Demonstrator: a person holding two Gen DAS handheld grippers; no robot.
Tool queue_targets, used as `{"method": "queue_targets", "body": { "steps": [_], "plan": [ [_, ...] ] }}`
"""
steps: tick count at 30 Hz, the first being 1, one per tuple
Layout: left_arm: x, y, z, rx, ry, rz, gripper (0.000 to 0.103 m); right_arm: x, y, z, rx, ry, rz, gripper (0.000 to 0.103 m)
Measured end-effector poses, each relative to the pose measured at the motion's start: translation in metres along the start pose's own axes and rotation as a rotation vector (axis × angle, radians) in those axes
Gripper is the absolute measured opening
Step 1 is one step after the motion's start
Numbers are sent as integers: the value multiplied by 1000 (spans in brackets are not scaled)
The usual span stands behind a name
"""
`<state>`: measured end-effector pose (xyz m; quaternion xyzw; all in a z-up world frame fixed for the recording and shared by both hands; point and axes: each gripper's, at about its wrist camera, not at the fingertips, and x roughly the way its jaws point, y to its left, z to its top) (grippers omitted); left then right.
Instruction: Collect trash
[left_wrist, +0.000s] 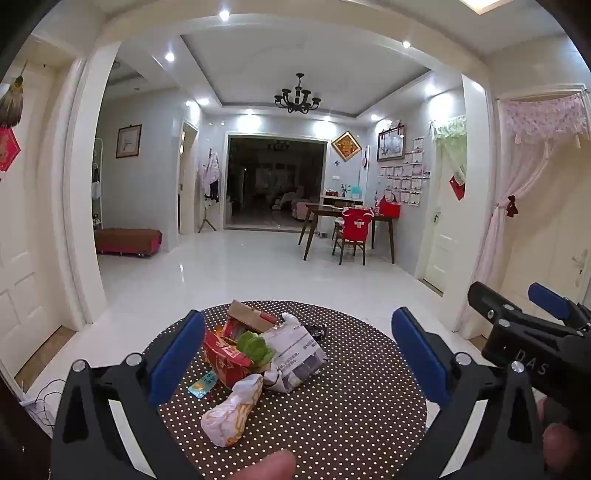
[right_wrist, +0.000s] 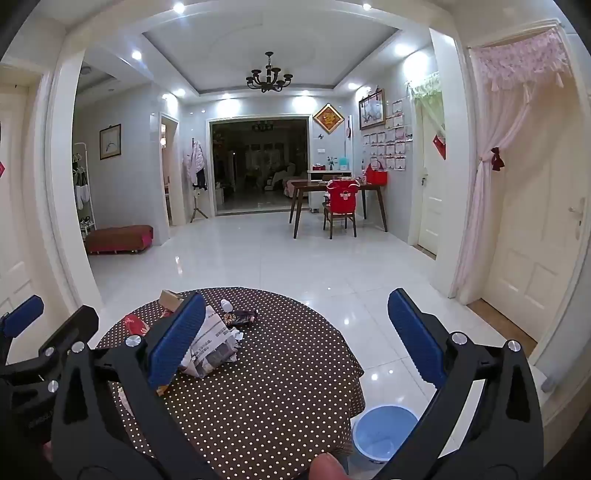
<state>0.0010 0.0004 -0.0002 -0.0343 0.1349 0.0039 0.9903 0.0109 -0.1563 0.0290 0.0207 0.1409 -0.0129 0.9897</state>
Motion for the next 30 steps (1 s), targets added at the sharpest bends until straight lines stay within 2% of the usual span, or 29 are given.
{"method": "queue_targets", "body": {
  "steps": [7, 9, 17, 30],
  "plan": [
    [-11, 0, -4, -17, -26, 11, 99, 0, 1, 0, -1, -5, -6, 97],
    [-3, 3, 2, -14, -3, -7, 99, -1, 1, -1, 2, -6, -1, 97],
    [-4, 6, 6, -30, -7, -31, 99, 0, 1, -3, 10, -3, -2, 97],
    [-5, 6, 1, -22, -20, -33, 99, 2, -4, -2, 14, -2, -1, 97]
  ]
}}
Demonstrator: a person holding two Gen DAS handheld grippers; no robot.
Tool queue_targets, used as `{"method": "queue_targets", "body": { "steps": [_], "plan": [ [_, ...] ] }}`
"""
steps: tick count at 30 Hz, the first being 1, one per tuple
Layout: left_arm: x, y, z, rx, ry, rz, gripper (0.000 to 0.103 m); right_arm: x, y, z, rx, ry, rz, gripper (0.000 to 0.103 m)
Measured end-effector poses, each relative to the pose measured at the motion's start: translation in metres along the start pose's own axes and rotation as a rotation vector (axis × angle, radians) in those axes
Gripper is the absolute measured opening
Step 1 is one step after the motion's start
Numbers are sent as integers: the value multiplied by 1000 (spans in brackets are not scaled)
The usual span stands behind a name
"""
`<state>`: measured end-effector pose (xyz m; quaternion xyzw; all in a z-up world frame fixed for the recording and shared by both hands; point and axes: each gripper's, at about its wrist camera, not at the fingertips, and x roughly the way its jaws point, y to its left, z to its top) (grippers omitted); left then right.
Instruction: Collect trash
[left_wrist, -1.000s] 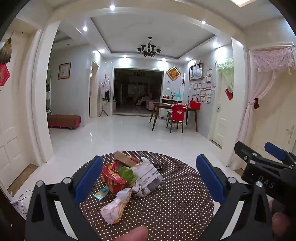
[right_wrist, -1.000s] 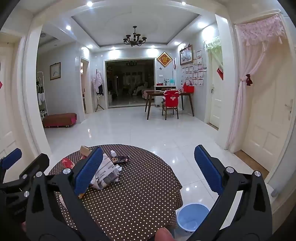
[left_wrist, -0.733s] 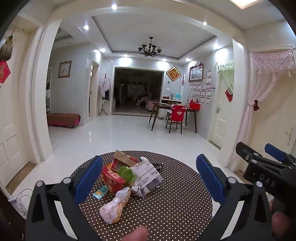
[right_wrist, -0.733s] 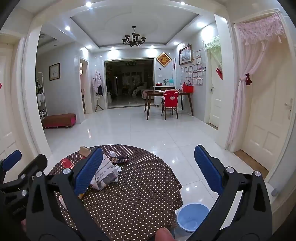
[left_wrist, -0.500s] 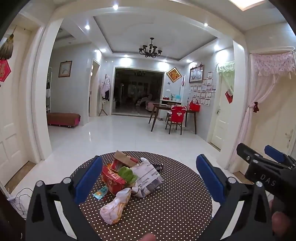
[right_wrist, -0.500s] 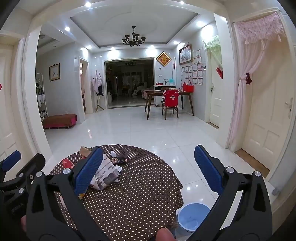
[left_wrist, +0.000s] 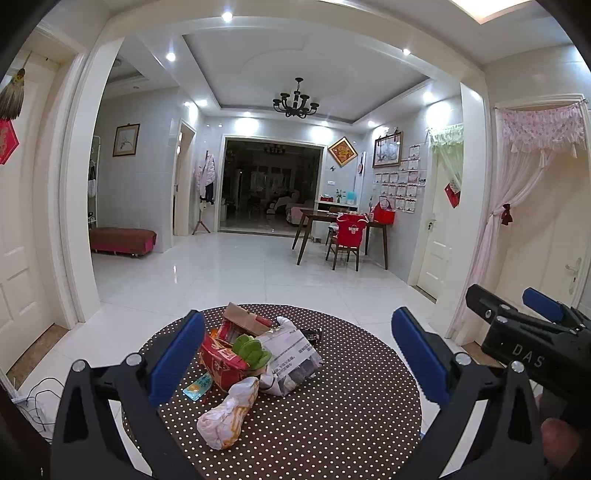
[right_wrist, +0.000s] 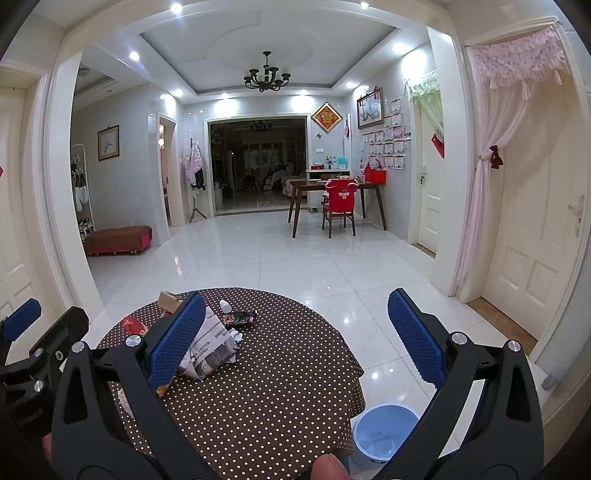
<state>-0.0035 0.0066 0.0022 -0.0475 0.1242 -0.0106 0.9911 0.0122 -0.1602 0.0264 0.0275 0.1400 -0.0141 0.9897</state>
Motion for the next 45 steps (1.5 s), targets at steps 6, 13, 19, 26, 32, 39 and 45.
{"method": "queue_targets", "body": {
  "steps": [6, 13, 19, 26, 32, 39, 45],
  "plan": [
    [1, 0, 0, -1, 2, -3, 99, 2, 1, 0, -1, 3, 0, 97],
    [-1, 1, -1, 4, 2, -12, 99, 3, 2, 0, -1, 4, 0, 97],
    [1, 2, -1, 4, 10, -14, 99, 4, 2, -1, -3, 7, -1, 97],
    [5, 6, -5, 4, 21, -14, 99, 7, 2, -3, -6, 18, 1, 97],
    [15, 12, -14, 0, 44, -13, 99, 15, 9, -10, -22, 28, -1, 97],
    [44, 35, -46, -10, 137, 14, 99, 43, 7, -27, -28, 112, 24, 97],
    [81, 67, -89, -49, 274, 36, 99, 77, 12, -52, -48, 213, 36, 97]
  ]
}}
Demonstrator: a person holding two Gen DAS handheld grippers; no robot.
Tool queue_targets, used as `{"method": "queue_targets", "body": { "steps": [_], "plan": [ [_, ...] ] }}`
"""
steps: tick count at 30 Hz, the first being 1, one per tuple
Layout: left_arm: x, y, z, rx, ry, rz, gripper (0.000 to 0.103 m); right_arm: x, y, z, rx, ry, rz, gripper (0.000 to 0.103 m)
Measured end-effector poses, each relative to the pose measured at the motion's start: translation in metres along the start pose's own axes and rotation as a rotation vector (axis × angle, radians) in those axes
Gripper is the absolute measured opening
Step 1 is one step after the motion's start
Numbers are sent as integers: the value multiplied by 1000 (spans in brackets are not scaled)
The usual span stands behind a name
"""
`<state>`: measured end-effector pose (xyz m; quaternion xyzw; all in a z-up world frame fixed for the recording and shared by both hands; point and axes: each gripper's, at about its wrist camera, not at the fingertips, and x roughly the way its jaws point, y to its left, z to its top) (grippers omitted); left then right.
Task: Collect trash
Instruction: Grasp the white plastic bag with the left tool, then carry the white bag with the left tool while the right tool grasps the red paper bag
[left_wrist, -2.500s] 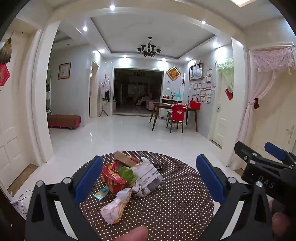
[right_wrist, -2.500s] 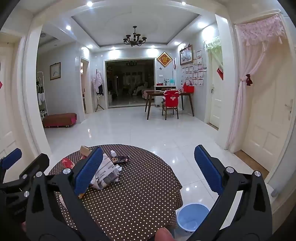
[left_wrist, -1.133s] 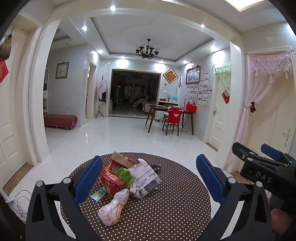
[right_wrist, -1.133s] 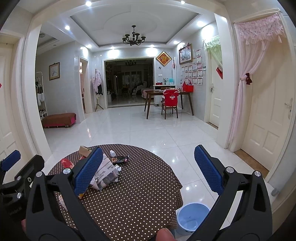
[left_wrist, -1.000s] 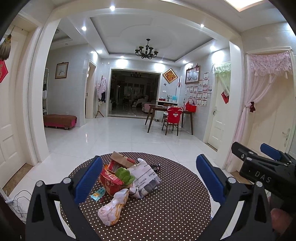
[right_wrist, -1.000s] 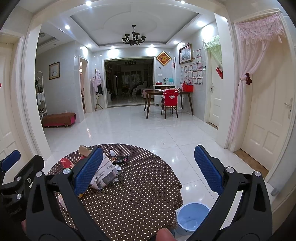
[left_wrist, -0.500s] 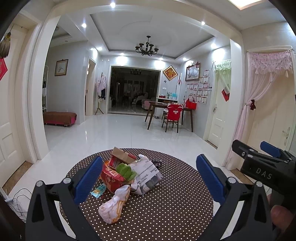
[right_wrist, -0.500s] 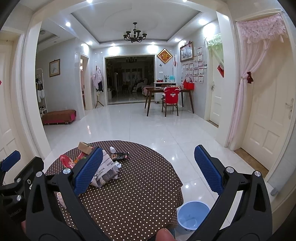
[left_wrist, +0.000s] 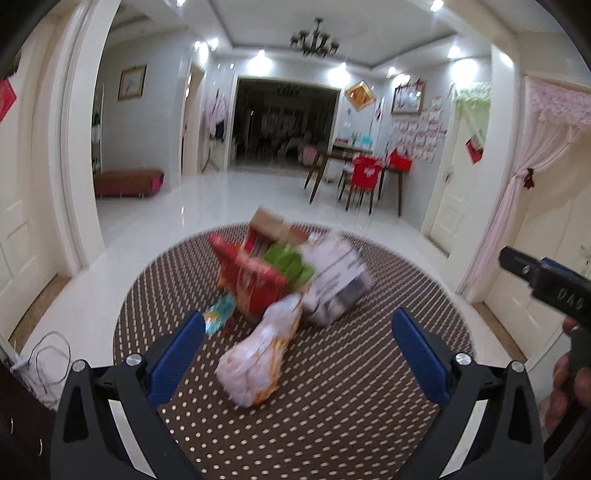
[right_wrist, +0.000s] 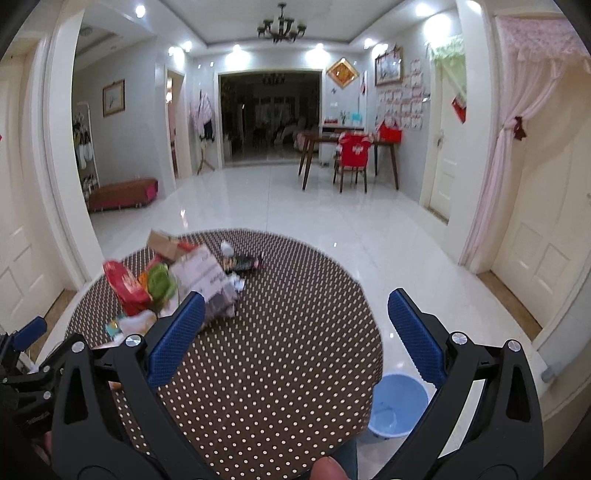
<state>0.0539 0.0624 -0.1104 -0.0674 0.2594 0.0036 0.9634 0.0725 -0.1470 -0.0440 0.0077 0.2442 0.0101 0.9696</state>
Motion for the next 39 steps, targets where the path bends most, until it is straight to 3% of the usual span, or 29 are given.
{"method": "queue_targets", "body": {
  "steps": [12, 13, 14, 16, 19, 31, 39],
  "plan": [
    [89, 19, -23, 107, 168, 67, 98, 64, 21, -26, -36, 173, 77, 97],
    [97, 21, -23, 103, 183, 57, 91, 65, 23, -27, -38, 181, 87, 97],
    [104, 22, -24, 93, 203, 46, 72, 70, 26, -28, -44, 192, 103, 97],
    [116, 29, -26, 54, 243, 17, 48, 76, 31, -28, -54, 205, 128, 97],
    [112, 35, -26, 16, 217, -8, 42, 86, 51, -22, -83, 208, 218, 97],
    [82, 65, -41, -53, 215, 27, 40, 121, 182, 2, -294, 238, 555, 97],
    [57, 88, -54, -90, 203, 47, 40, 161, 252, -14, -382, 413, 667, 97]
  ]
}}
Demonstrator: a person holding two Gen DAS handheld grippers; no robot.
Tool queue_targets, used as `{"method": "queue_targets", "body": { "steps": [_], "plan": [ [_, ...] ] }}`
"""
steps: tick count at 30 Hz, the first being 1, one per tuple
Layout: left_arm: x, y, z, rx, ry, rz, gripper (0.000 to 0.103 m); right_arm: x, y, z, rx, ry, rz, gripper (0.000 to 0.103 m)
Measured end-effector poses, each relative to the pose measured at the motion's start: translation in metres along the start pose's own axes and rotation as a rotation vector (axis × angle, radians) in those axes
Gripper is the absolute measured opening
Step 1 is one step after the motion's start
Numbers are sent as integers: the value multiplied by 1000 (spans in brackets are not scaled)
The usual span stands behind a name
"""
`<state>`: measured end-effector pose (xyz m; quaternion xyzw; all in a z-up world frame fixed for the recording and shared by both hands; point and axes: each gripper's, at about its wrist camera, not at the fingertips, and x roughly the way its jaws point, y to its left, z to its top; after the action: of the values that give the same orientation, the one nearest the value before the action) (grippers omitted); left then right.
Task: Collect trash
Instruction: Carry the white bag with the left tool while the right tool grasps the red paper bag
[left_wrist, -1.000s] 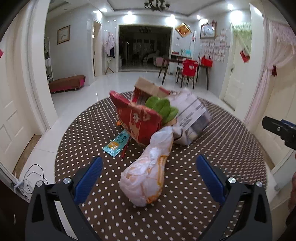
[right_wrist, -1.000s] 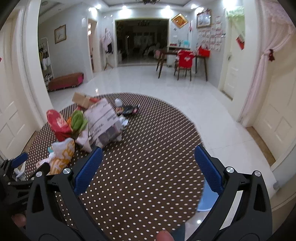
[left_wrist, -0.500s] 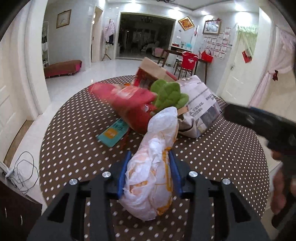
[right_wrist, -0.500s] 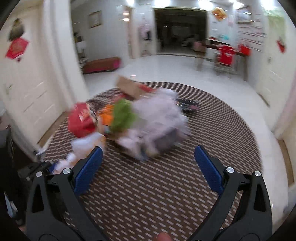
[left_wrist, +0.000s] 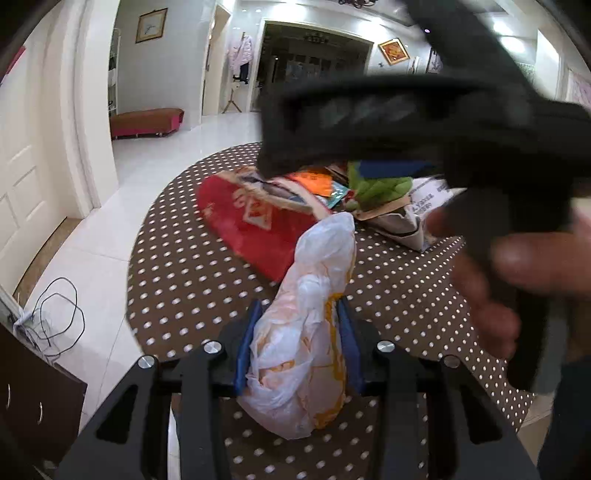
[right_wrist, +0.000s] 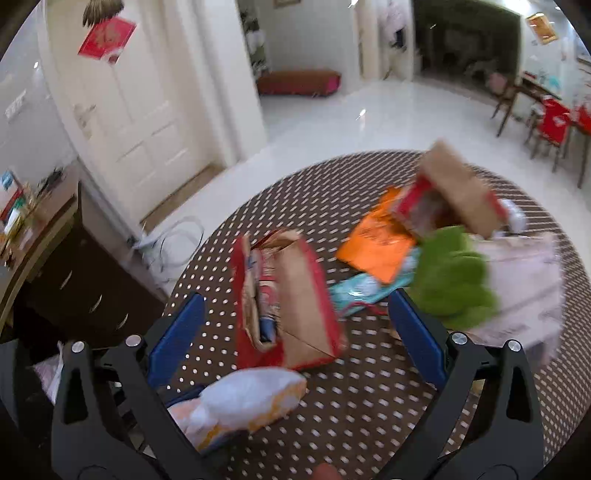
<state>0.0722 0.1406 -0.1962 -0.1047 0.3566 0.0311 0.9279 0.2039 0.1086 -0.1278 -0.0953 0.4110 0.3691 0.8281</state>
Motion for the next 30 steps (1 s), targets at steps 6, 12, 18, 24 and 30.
{"method": "queue_targets", "body": {
  "steps": [6, 12, 18, 24, 30],
  "plan": [
    [0, 5, 0, -8, -2, 16, 40, 40, 2, -2, 2, 114, 4, 61],
    [0, -8, 1, -2, -6, 13, 40, 1, -9, -8, 68, -3, 56, 60],
    [-6, -37, 8, 28, -28, 2, 39, -51, -45, -9, 160, -148, 71, 60],
    [-11, -73, 28, 72, -64, -35, 39, -117, -96, -35, 253, -273, 36, 60],
    [-7, -140, 49, 145, -95, -128, 39, -185, -164, -86, 386, -377, -57, 60]
  ]
}}
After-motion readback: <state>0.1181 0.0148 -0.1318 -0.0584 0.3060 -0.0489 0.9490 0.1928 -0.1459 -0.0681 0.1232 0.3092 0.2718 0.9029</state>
